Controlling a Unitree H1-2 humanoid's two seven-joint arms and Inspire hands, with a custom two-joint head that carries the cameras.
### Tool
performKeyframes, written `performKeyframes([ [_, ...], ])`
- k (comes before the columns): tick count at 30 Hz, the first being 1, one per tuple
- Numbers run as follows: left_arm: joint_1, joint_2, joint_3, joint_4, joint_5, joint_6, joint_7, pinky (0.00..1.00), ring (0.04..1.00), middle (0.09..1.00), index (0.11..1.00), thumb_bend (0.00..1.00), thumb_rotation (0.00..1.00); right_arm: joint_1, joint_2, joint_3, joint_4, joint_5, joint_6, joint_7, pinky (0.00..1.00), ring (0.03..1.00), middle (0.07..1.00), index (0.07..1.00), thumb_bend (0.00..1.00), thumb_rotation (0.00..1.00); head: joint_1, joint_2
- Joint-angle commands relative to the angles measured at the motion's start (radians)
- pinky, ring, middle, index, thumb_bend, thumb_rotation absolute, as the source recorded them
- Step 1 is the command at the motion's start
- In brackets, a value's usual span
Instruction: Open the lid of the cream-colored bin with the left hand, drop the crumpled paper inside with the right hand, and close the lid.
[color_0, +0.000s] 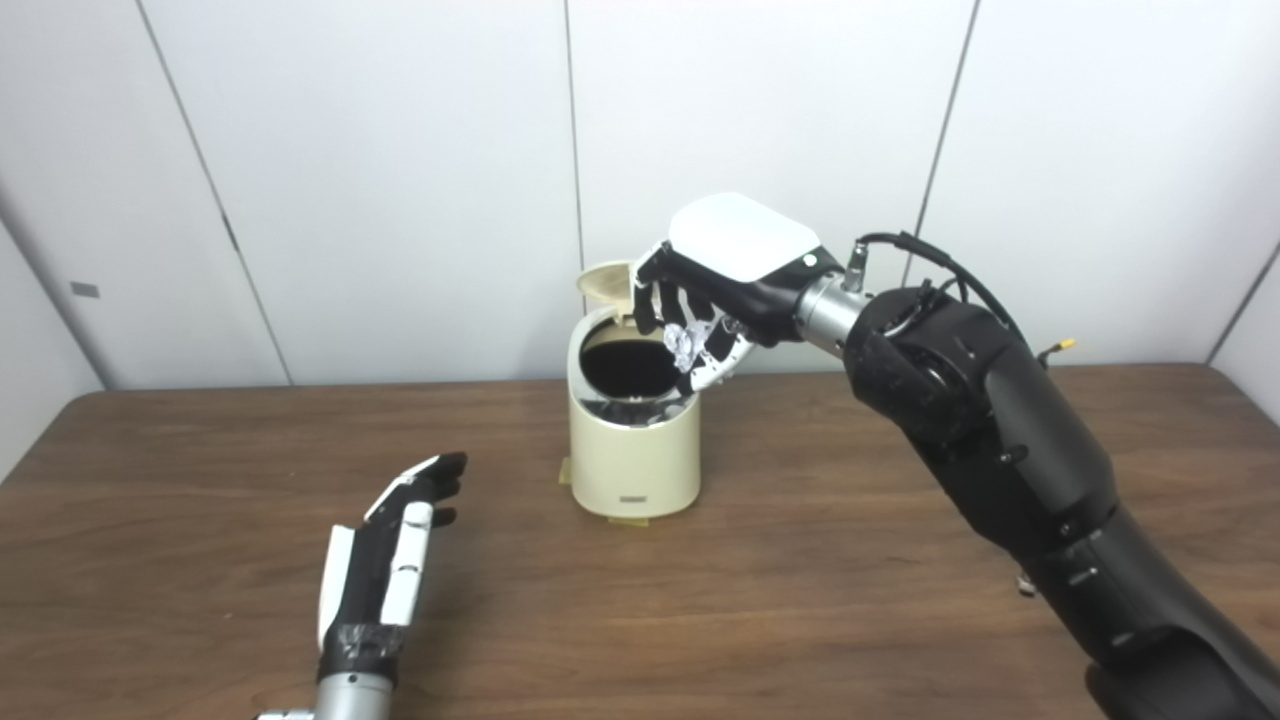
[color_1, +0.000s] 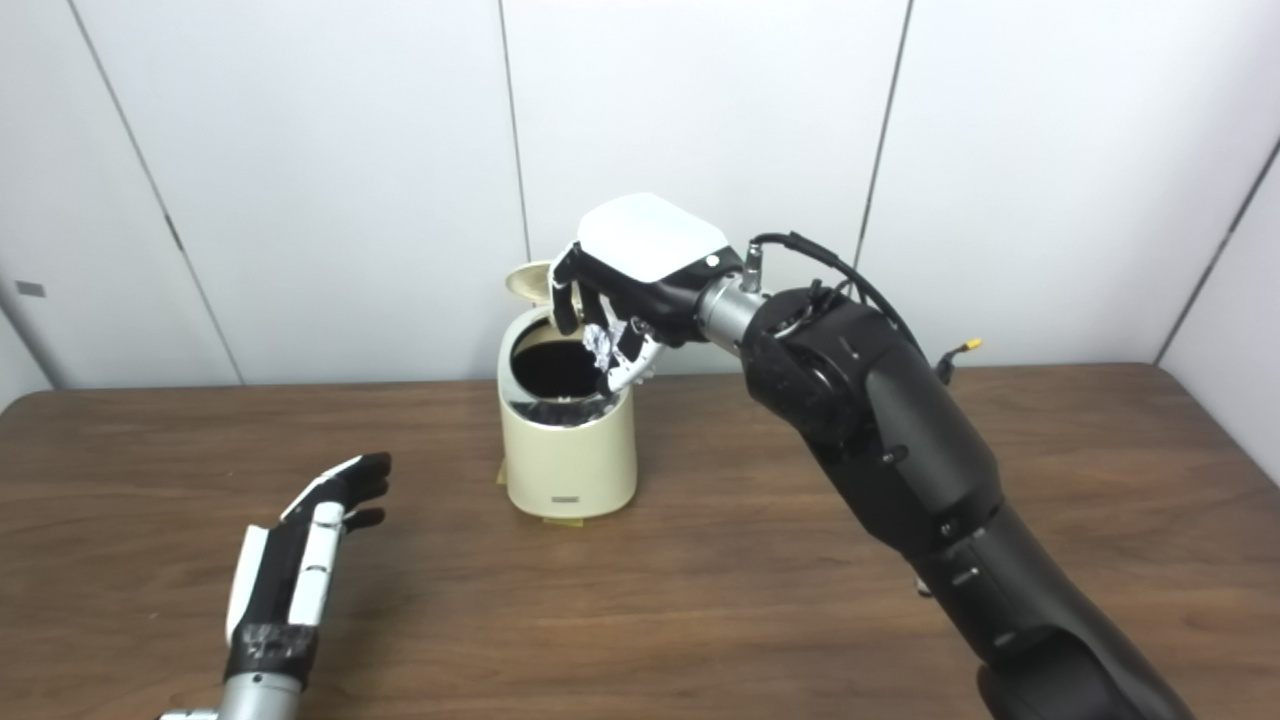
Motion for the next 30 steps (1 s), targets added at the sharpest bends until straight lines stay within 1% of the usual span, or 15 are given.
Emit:
performKeyframes([
  [1,-0.035,-0.005,-0.008,-0.010,0.021,-0.042,0.013,0.75,0.810,0.813,0.803,0.38,1.00,-0.059,-0.001,-0.009,0.003,-0.007,-0.017,-0.047,0.20,0.348,0.439,0.525,0.51,0.00,0.002,0.000],
  [5,-0.032,-0.011,-0.013,-0.018,0.034,-0.033,0.017,0.76,0.822,0.824,0.813,0.39,1.00,-0.066,0.010,0.004,0.045,-0.014,-0.052,-0.085,0.20,0.343,0.442,0.521,0.51,0.00,0.011,-0.002],
  [6,-0.032,-0.013,-0.013,-0.019,0.035,-0.033,0.018,0.77,0.825,0.824,0.814,0.39,1.00,-0.067,0.014,0.005,0.054,-0.012,-0.057,-0.092,0.22,0.347,0.447,0.522,0.51,0.00,0.013,-0.002],
  [9,-0.032,-0.018,-0.013,-0.020,0.038,-0.034,0.020,0.77,0.825,0.827,0.814,0.39,1.00,-0.069,0.022,0.010,0.074,-0.013,-0.064,-0.105,0.24,0.357,0.454,0.523,0.51,0.00,0.018,-0.003],
  [11,-0.032,-0.021,-0.012,-0.021,0.039,-0.031,0.021,0.77,0.826,0.827,0.815,0.40,1.00,-0.070,0.026,0.013,0.083,-0.016,-0.062,-0.108,0.26,0.356,0.454,0.502,0.52,0.00,0.021,-0.004],
  [13,-0.031,-0.023,-0.011,-0.021,0.036,-0.028,0.021,0.79,0.834,0.824,0.813,0.41,1.00,-0.068,0.028,0.017,0.086,-0.018,-0.064,-0.110,0.28,0.375,0.479,0.492,0.52,0.00,0.022,-0.005],
  [18,-0.030,-0.024,-0.013,-0.020,0.038,-0.031,0.022,0.80,0.839,0.824,0.811,0.42,1.00,-0.050,0.030,0.024,0.108,-0.017,-0.118,-0.168,0.28,0.383,0.517,0.490,0.52,0.00,0.023,-0.006],
  [22,-0.029,-0.024,-0.014,-0.020,0.037,-0.032,0.022,0.81,0.844,0.827,0.818,0.42,1.00,-0.041,0.030,0.030,0.132,-0.011,-0.179,-0.226,0.30,0.428,0.566,0.480,0.50,0.00,0.023,-0.006],
  [25,-0.029,-0.025,-0.015,-0.017,0.036,-0.035,0.021,0.81,0.845,0.826,0.821,0.43,1.00,-0.041,0.029,0.039,0.153,-0.022,-0.229,-0.273,0.30,0.434,0.573,0.480,0.49,0.00,0.023,-0.006],
  [28,-0.029,-0.027,-0.016,-0.015,0.037,-0.039,0.023,0.81,0.842,0.824,0.817,0.43,1.00,-0.047,0.023,0.055,0.183,-0.038,-0.299,-0.337,0.31,0.437,0.576,0.473,0.49,0.00,0.026,-0.008],
  [30,-0.030,-0.029,-0.017,-0.012,0.042,-0.045,0.028,0.80,0.835,0.818,0.809,0.42,1.00,-0.056,0.014,0.075,0.222,-0.059,-0.377,-0.402,0.34,0.446,0.562,0.453,0.49,0.00,0.025,-0.009],
])
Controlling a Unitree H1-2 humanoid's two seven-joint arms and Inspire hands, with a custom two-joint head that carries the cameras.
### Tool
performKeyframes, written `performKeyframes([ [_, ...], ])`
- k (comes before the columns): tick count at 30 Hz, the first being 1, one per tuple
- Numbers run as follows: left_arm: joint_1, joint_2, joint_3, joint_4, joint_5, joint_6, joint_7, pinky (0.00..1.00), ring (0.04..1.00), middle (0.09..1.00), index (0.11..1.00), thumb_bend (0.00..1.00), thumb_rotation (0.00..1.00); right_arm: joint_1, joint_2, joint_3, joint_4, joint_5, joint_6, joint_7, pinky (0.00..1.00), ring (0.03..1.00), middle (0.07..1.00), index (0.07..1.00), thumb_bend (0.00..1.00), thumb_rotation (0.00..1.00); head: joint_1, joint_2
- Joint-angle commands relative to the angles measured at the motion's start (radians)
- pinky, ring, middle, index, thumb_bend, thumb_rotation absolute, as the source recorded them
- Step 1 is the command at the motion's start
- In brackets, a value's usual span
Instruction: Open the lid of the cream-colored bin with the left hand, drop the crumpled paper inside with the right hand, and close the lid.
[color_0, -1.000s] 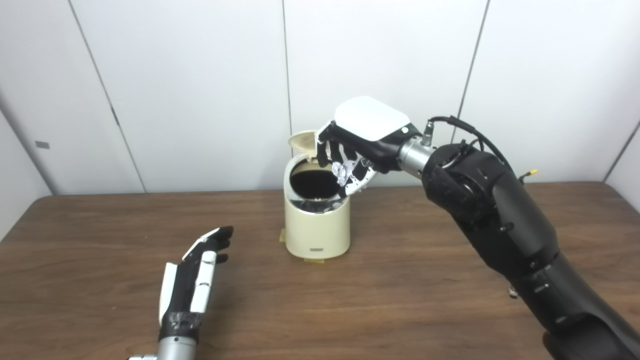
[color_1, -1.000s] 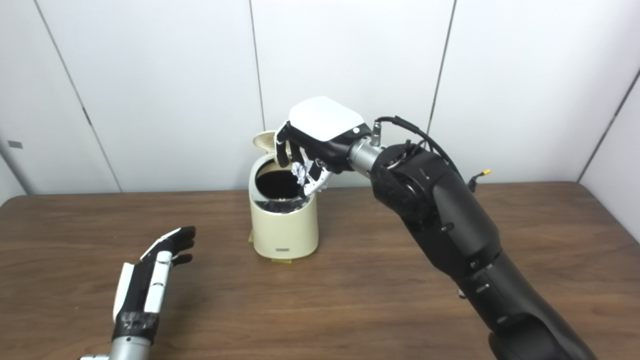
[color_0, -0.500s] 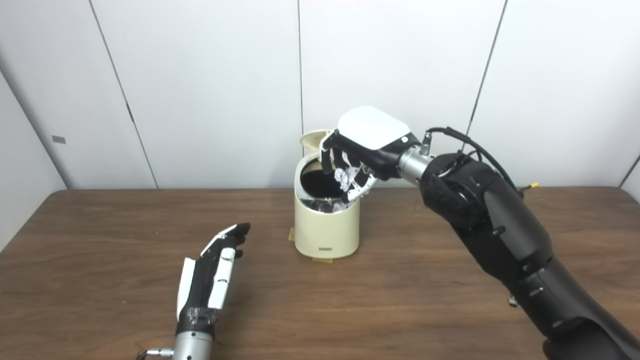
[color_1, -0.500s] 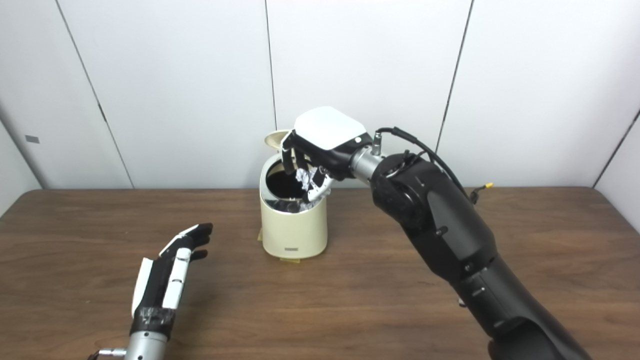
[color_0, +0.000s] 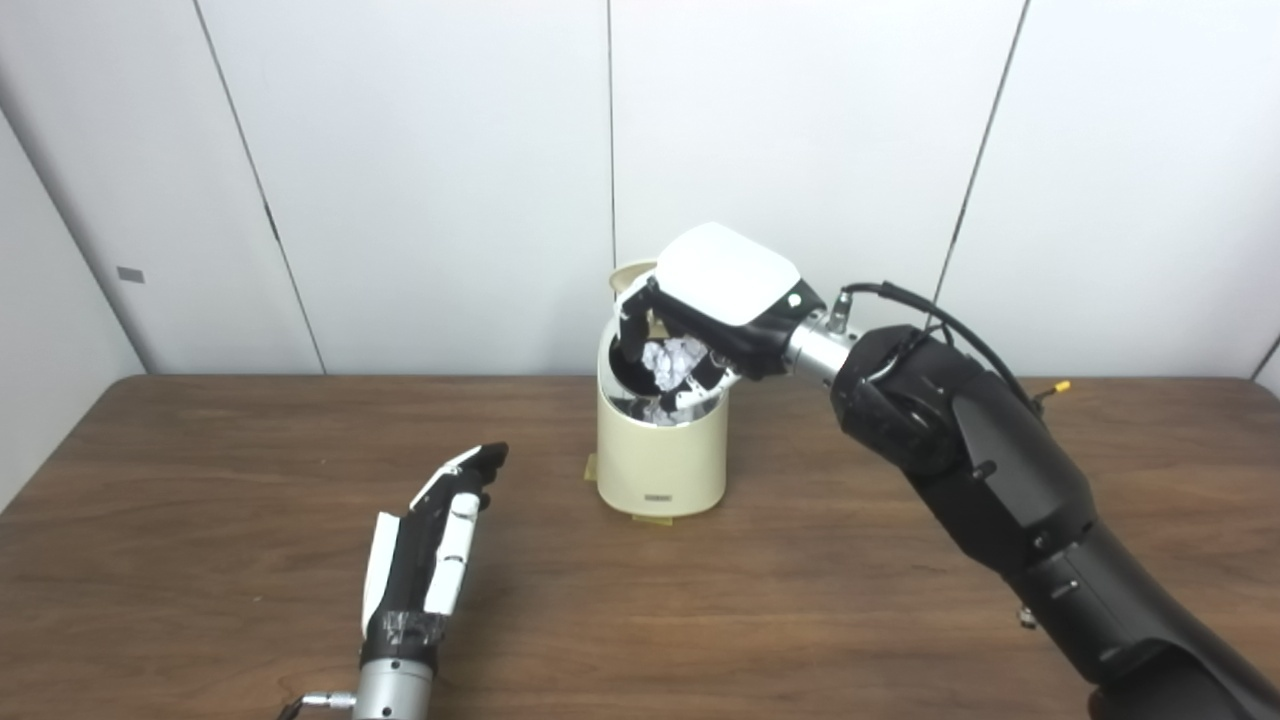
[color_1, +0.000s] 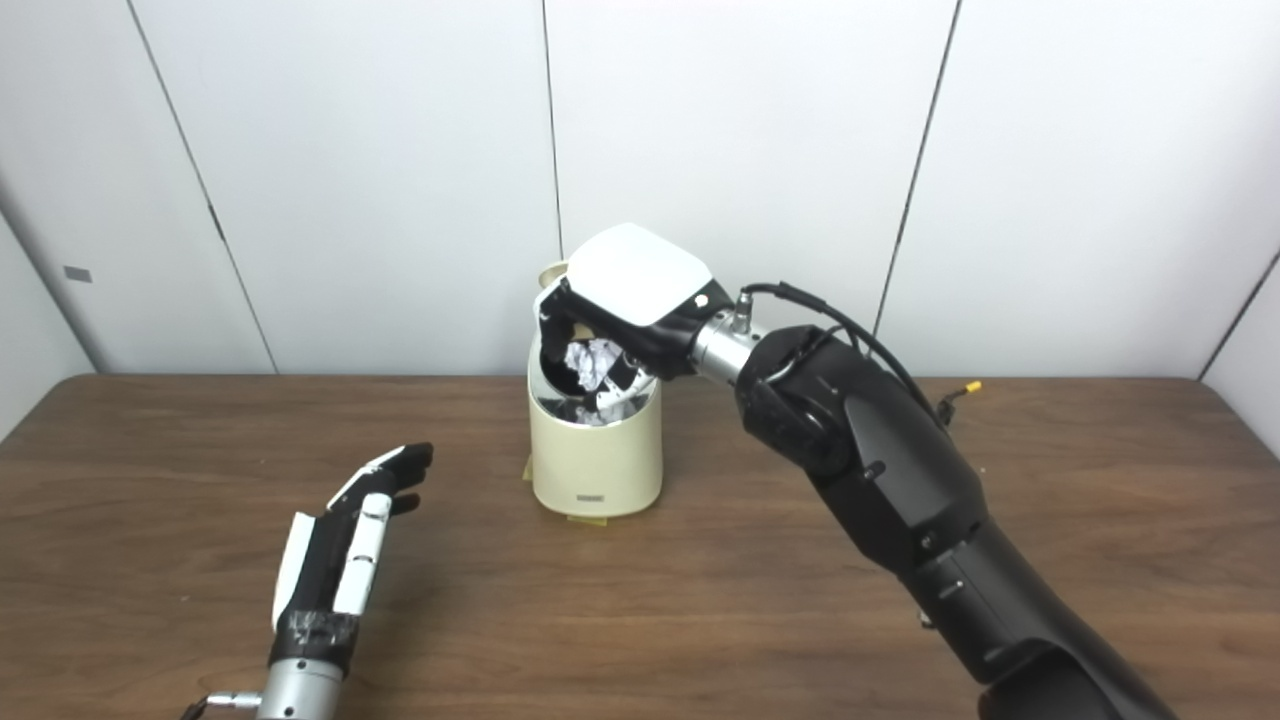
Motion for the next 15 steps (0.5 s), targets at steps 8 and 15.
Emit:
performKeyframes([
  [8,-0.029,-0.003,-0.007,-0.012,0.016,-0.045,0.017,0.80,0.835,0.820,0.813,0.43,1.00,-0.126,-0.088,0.154,0.135,-0.143,-0.171,-0.404,0.36,0.451,0.510,0.404,0.50,0.00,0.000,-0.001],
  [15,-0.027,-0.005,-0.007,-0.012,0.012,-0.049,0.019,0.79,0.833,0.820,0.811,0.42,1.00,-0.153,-0.111,0.186,0.173,-0.218,-0.171,-0.488,0.36,0.457,0.515,0.417,0.50,0.00,-0.002,-0.001],
])
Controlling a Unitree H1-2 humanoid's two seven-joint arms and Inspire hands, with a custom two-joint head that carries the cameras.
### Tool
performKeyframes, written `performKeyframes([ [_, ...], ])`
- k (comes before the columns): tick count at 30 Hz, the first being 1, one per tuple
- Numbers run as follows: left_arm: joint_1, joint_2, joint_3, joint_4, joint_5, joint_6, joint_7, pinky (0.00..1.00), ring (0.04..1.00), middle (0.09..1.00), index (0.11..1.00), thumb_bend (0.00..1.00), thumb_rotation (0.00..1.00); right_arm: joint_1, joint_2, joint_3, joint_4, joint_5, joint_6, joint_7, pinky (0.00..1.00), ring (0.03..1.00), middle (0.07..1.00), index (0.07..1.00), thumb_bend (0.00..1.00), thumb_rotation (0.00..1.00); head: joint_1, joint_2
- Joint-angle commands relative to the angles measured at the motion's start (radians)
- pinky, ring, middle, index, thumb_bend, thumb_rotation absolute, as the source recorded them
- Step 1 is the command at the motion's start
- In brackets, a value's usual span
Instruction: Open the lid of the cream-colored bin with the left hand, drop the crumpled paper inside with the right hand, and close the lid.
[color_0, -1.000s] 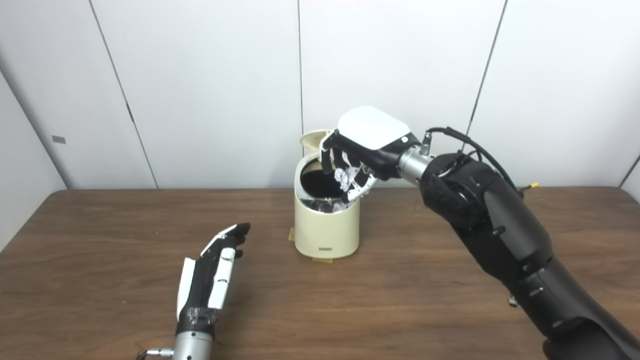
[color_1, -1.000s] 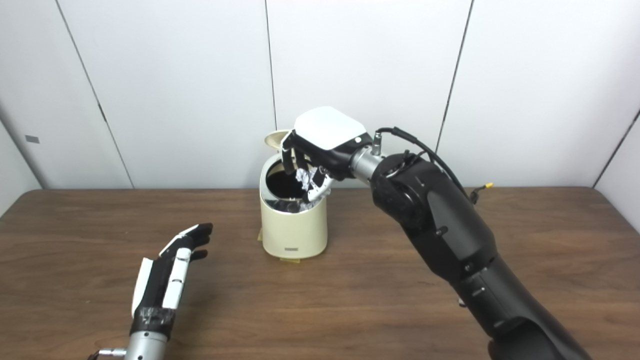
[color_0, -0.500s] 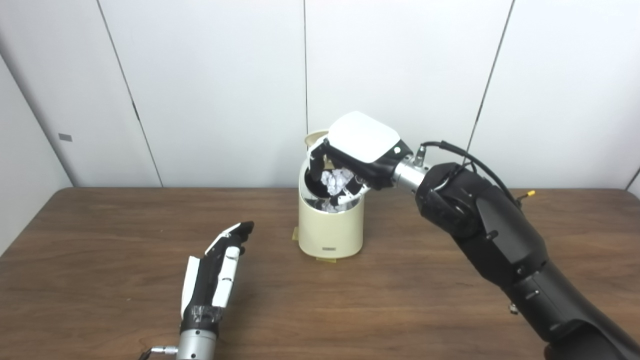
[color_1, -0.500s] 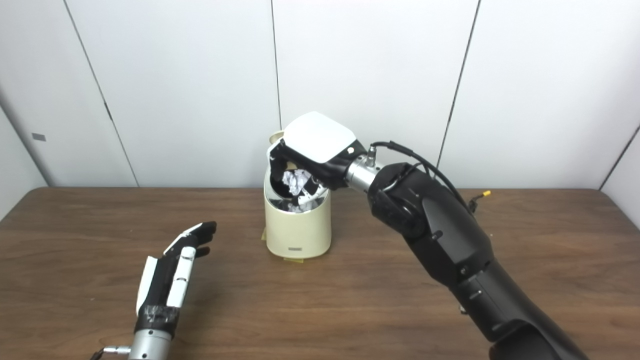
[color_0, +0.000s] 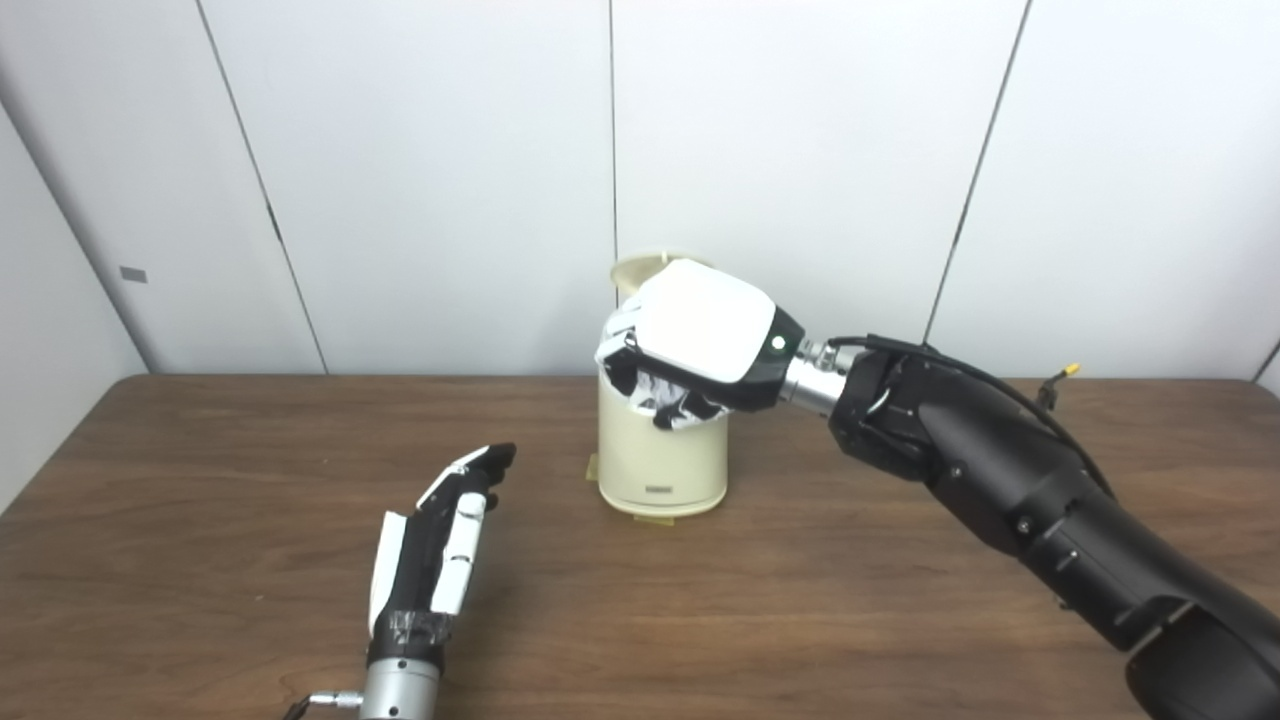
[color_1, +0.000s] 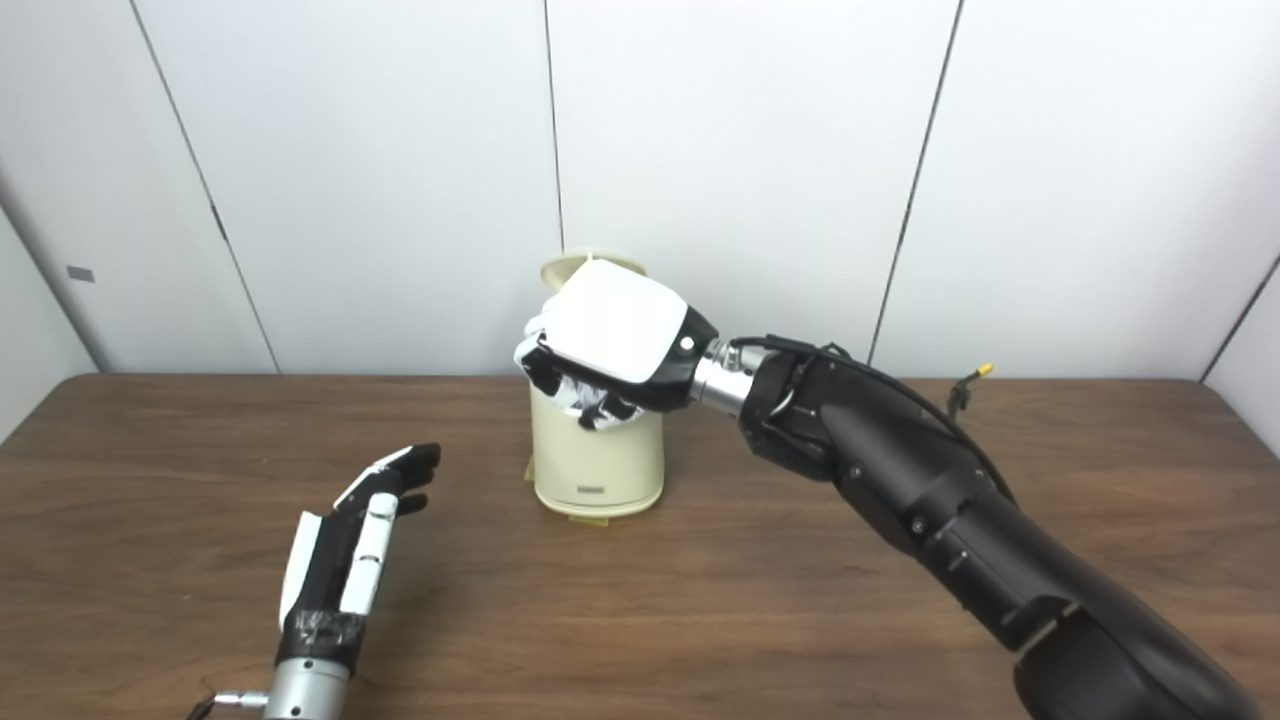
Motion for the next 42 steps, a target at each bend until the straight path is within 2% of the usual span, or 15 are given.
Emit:
performKeyframes([
  [1,-0.027,-0.003,-0.001,-0.014,0.009,-0.040,0.014,0.79,0.833,0.820,0.811,0.42,1.00,-0.073,-0.035,-0.009,0.005,-0.025,-0.014,-0.059,0.36,0.458,0.515,0.419,0.50,0.00,-0.001,0.000],
  [6,-0.028,-0.002,-0.001,-0.008,0.009,-0.045,0.014,0.79,0.832,0.820,0.807,0.41,1.00,-0.075,-0.037,-0.014,0.022,-0.062,-0.009,-0.111,0.36,0.479,0.517,0.420,0.50,0.00,-0.005,0.000],
  [9,-0.028,-0.001,-0.002,-0.005,0.007,-0.047,0.013,0.80,0.832,0.820,0.808,0.42,1.00,-0.073,-0.031,-0.029,0.034,-0.049,-0.010,-0.142,0.36,0.471,0.513,0.412,0.50,0.00,-0.007,-0.001],
  [13,-0.031,-0.004,-0.001,0.000,0.002,-0.053,0.014,0.79,0.823,0.814,0.802,0.41,1.00,-0.070,-0.024,-0.056,0.019,0.049,-0.015,-0.091,0.37,0.465,0.507,0.404,0.50,0.00,-0.010,-0.003],
  [19,-0.034,-0.001,-0.001,0.008,0.002,-0.059,0.013,0.80,0.826,0.815,0.805,0.41,1.00,-0.063,-0.015,-0.088,-0.003,0.112,-0.011,-0.001,0.37,0.468,0.517,0.421,0.50,0.00,-0.012,-0.005],
  [26,-0.035,-0.003,0.000,0.014,0.002,-0.073,0.014,0.80,0.824,0.810,0.799,0.41,1.00,-0.059,-0.008,-0.096,-0.008,0.121,-0.012,0.016,0.36,0.457,0.507,0.408,0.50,0.00,-0.012,-0.005],
  [34,-0.036,-0.003,0.000,0.015,0.008,-0.069,0.015,0.80,0.826,0.812,0.801,0.42,1.00,-0.058,-0.005,-0.095,-0.005,0.110,-0.013,-0.006,0.36,0.462,0.504,0.404,0.50,0.00,-0.009,-0.006],
  [37,-0.036,-0.004,0.001,0.012,0.006,-0.068,0.014,0.80,0.828,0.813,0.802,0.42,1.00,-0.043,0.002,-0.116,-0.028,0.124,-0.003,0.006,0.36,0.464,0.513,0.416,0.50,0.00,-0.008,-0.006],
  [40,-0.035,-0.002,0.000,0.009,0.010,-0.066,0.013,0.80,0.826,0.812,0.801,0.42,1.00,-0.007,0.017,-0.166,-0.073,0.163,0.025,0.022,0.39,0.467,0.528,0.439,0.51,0.00,-0.008,-0.007],
  [41,-0.035,-0.001,0.001,0.007,0.010,-0.061,0.012,0.79,0.827,0.813,0.804,0.41,1.00,0.010,0.021,-0.185,-0.094,0.169,0.038,0.025,0.40,0.474,0.523,0.465,0.52,0.09,-0.008,-0.007],
  [42,-0.035,-0.001,0.003,0.007,0.004,-0.059,0.011,0.80,0.830,0.816,0.807,0.41,1.00,0.029,0.028,-0.205,-0.113,0.170,0.052,0.014,0.40,0.473,0.518,0.475,0.52,0.14,-0.009,-0.007],
])
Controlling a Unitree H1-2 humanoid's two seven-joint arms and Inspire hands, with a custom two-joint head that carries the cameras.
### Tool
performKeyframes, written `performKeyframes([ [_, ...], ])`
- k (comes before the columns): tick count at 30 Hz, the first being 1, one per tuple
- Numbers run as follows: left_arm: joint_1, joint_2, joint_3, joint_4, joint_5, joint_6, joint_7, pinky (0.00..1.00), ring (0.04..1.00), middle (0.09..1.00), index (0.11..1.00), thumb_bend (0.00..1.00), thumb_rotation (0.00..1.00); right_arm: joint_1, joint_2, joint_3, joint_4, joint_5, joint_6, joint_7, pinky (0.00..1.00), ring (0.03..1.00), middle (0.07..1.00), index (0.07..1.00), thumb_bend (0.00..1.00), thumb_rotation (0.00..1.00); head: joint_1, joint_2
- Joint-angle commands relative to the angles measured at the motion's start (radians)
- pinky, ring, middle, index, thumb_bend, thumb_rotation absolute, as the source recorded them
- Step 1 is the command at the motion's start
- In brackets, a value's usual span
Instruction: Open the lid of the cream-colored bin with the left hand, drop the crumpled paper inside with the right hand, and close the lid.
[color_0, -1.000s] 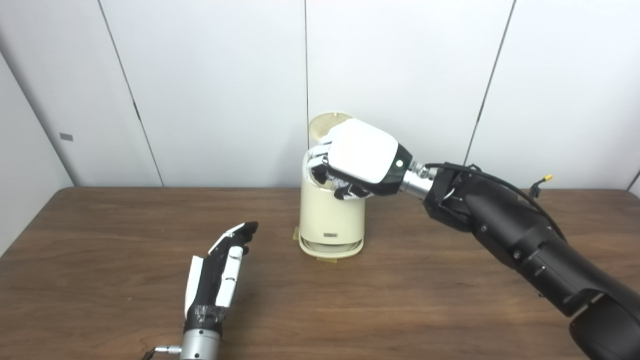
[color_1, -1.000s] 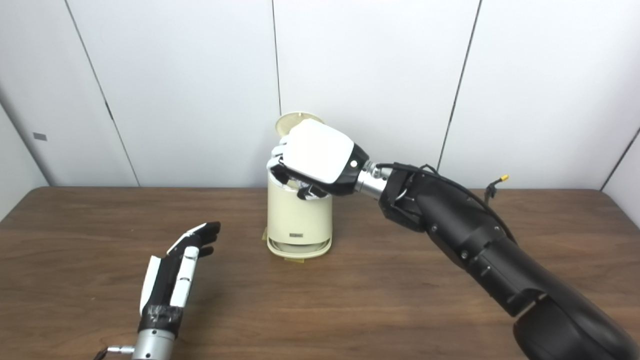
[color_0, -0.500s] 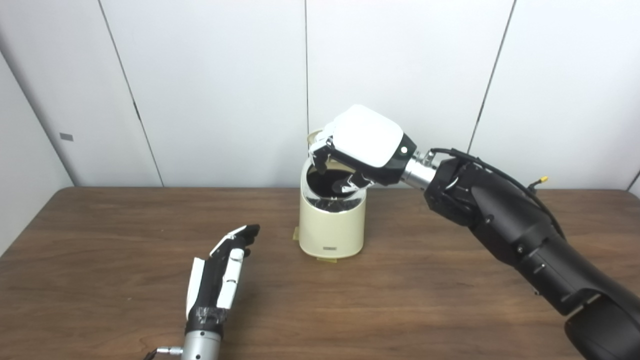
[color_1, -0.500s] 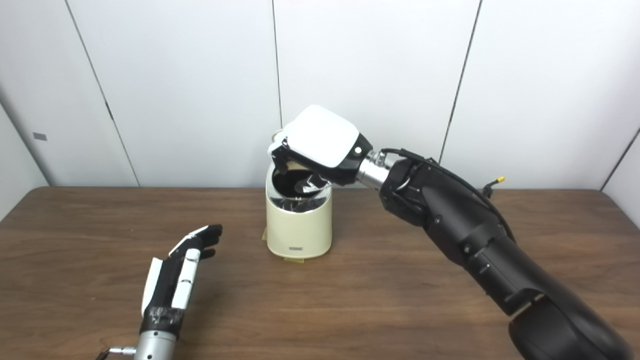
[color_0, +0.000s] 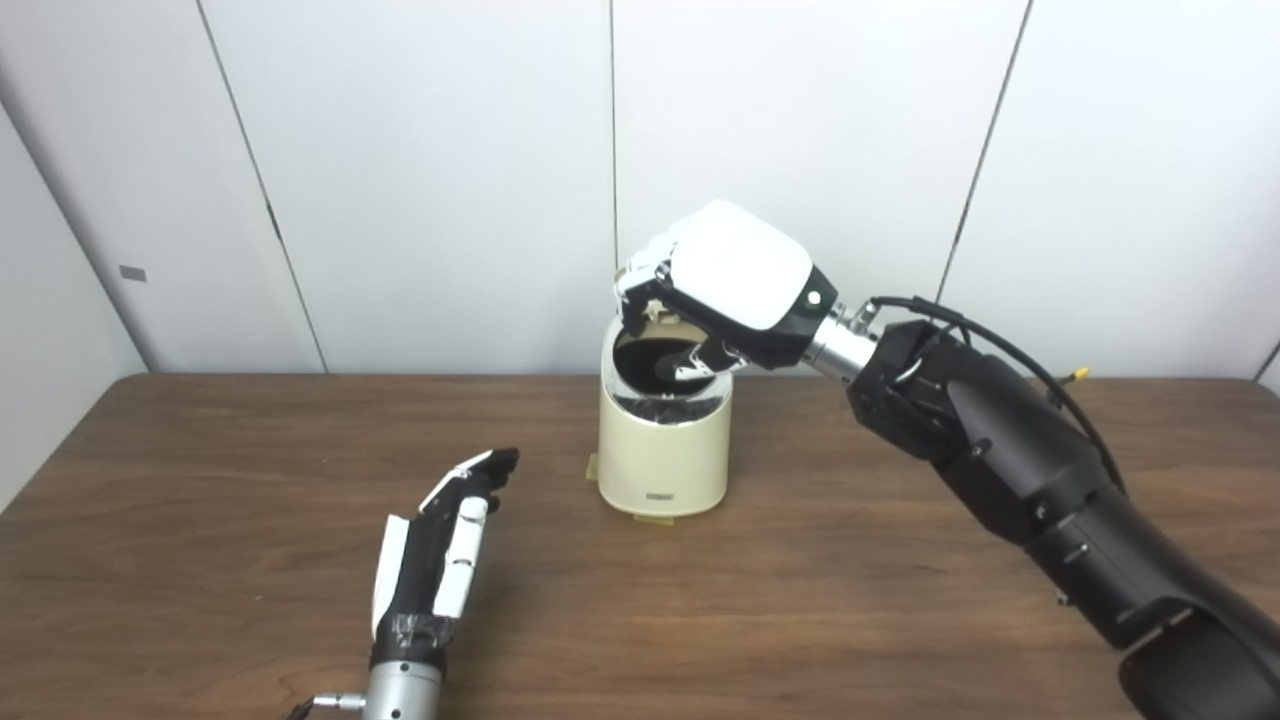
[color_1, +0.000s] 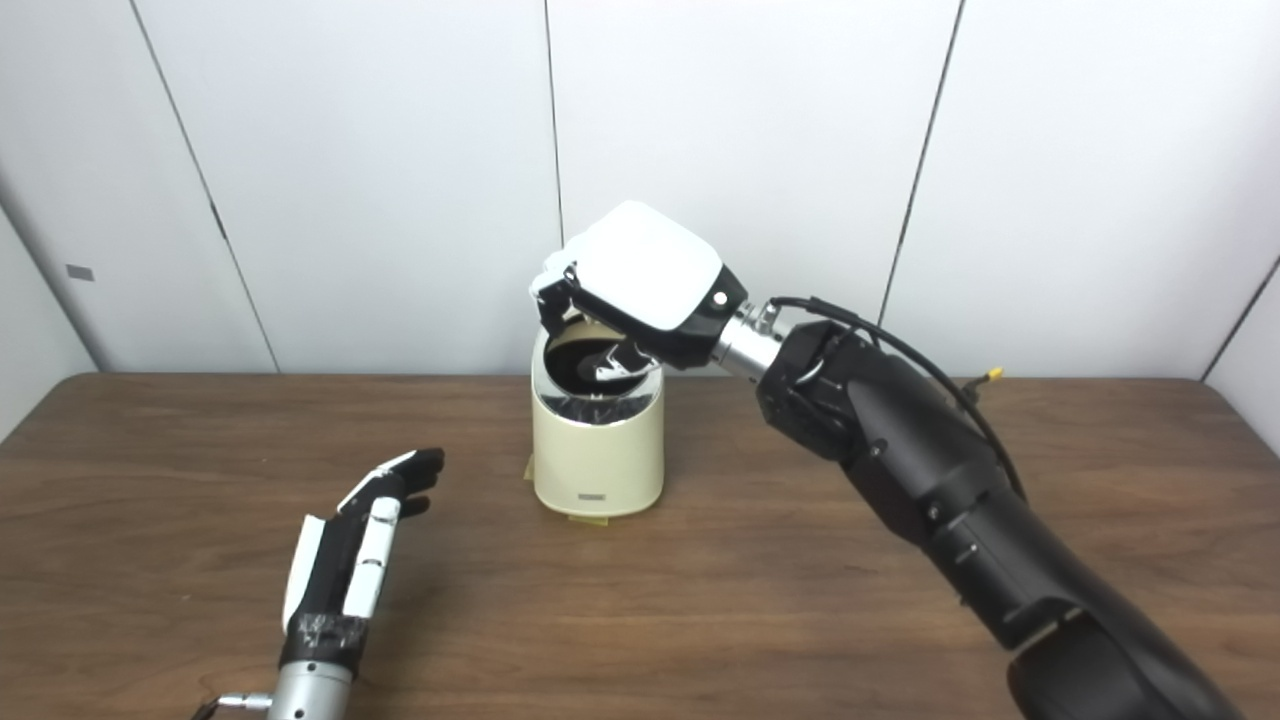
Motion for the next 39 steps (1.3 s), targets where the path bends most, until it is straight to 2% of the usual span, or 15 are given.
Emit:
performKeyframes([
  [1,-0.034,-0.001,0.004,-0.025,0.000,-0.025,0.009,0.80,0.832,0.817,0.808,0.41,1.00,-0.004,0.005,-0.061,-0.051,0.035,0.038,-0.037,0.36,0.440,0.495,0.478,0.51,0.16,-0.001,0.001],
  [5,-0.035,0.004,0.006,-0.019,0.004,-0.039,0.012,0.80,0.830,0.814,0.804,0.41,1.00,0.068,0.053,-0.156,-0.072,0.100,0.021,-0.122,0.27,0.335,0.405,0.474,0.51,0.17,-0.003,0.001],
  [8,-0.033,0.002,0.010,-0.024,-0.004,-0.034,0.010,0.80,0.826,0.809,0.801,0.41,1.00,0.116,0.086,-0.225,-0.073,0.249,-0.025,-0.154,0.22,0.265,0.331,0.470,0.52,0.17,-0.004,0.002],
  [12,-0.032,0.009,0.011,-0.026,-0.003,-0.034,0.005,0.79,0.819,0.808,0.802,0.41,1.00,0.185,0.131,-0.297,-0.110,0.460,-0.022,-0.096,0.22,0.270,0.341,0.470,0.51,0.16,-0.008,0.005],
  [17,-0.032,0.016,0.014,-0.023,-0.004,-0.034,0.002,0.80,0.830,0.813,0.807,0.42,1.00,0.277,0.133,-0.327,-0.210,0.588,0.104,0.055,0.42,0.529,0.599,0.493,0.50,0.17,-0.010,0.003],
  [18,-0.033,0.018,0.015,-0.021,-0.004,-0.034,0.002,0.80,0.830,0.813,0.807,0.42,1.00,0.296,0.130,-0.329,-0.227,0.594,0.122,0.075,0.47,0.582,0.652,0.599,0.51,0.37,-0.010,0.003],
  [21,-0.034,0.023,0.017,-0.017,-0.005,-0.037,0.001,0.79,0.828,0.815,0.807,0.41,1.00,0.353,0.119,-0.336,-0.264,0.610,0.152,0.126,0.66,0.771,0.821,0.821,0.50,0.64,-0.011,0.003],
  [25,-0.044,0.033,0.018,-0.017,0.005,-0.045,0.003,0.77,0.814,0.808,0.797,0.40,1.00,0.407,0.124,-0.353,-0.261,0.644,0.122,0.144,0.77,0.846,0.868,0.871,0.50,0.71,-0.009,0.002],
  [28,-0.070,0.046,0.020,-0.029,0.012,-0.030,-0.002,0.74,0.790,0.798,0.785,0.42,1.00,0.440,0.141,-0.364,-0.246,0.663,0.088,0.133,0.77,0.857,0.877,0.878,0.46,0.71,-0.009,0.002],
  [30,-0.084,0.058,0.021,-0.037,0.019,-0.014,-0.006,0.74,0.791,0.801,0.793,0.43,1.00,0.454,0.150,-0.369,-0.233,0.670,0.076,0.130,0.78,0.865,0.883,0.888,0.42,0.76,-0.010,0.002],
  [31,-0.099,0.069,0.020,-0.044,0.025,-0.004,-0.013,0.74,0.792,0.802,0.795,0.44,1.00,0.465,0.149,-0.366,-0.236,0.670,0.092,0.144,0.79,0.867,0.884,0.891,0.42,0.77,-0.010,0.002],
  [32,-0.116,0.082,0.020,-0.052,0.026,0.006,-0.022,0.75,0.799,0.807,0.798,0.44,1.00,0.477,0.147,-0.362,-0.242,0.669,0.108,0.158,0.84,0.907,0.917,0.926,0.48,0.88,-0.007,0.002],
  [34,-0.158,0.112,0.018,-0.066,0.032,0.043,-0.049,0.76,0.812,0.815,0.805,0.44,1.00,0.498,0.145,-0.357,-0.265,0.658,0.150,0.186,0.90,0.947,0.949,0.960,0.56,0.97,-0.002,0.001],
  [36,-0.201,0.146,0.013,-0.072,0.063,0.077,-0.070,0.79,0.843,0.839,0.825,0.46,1.00,0.515,0.144,-0.355,-0.290,0.647,0.188,0.205,0.96,0.987,0.984,0.990,0.62,0.99,-0.001,-0.001],
  [39,-0.302,0.206,0.002,-0.077,0.127,0.150,-0.105,0.82,0.856,0.846,0.836,0.47,1.00,0.537,0.149,-0.359,-0.307,0.650,0.223,0.222,0.99,0.999,0.999,0.999,0.61,1.00,-0.002,-0.004],
])
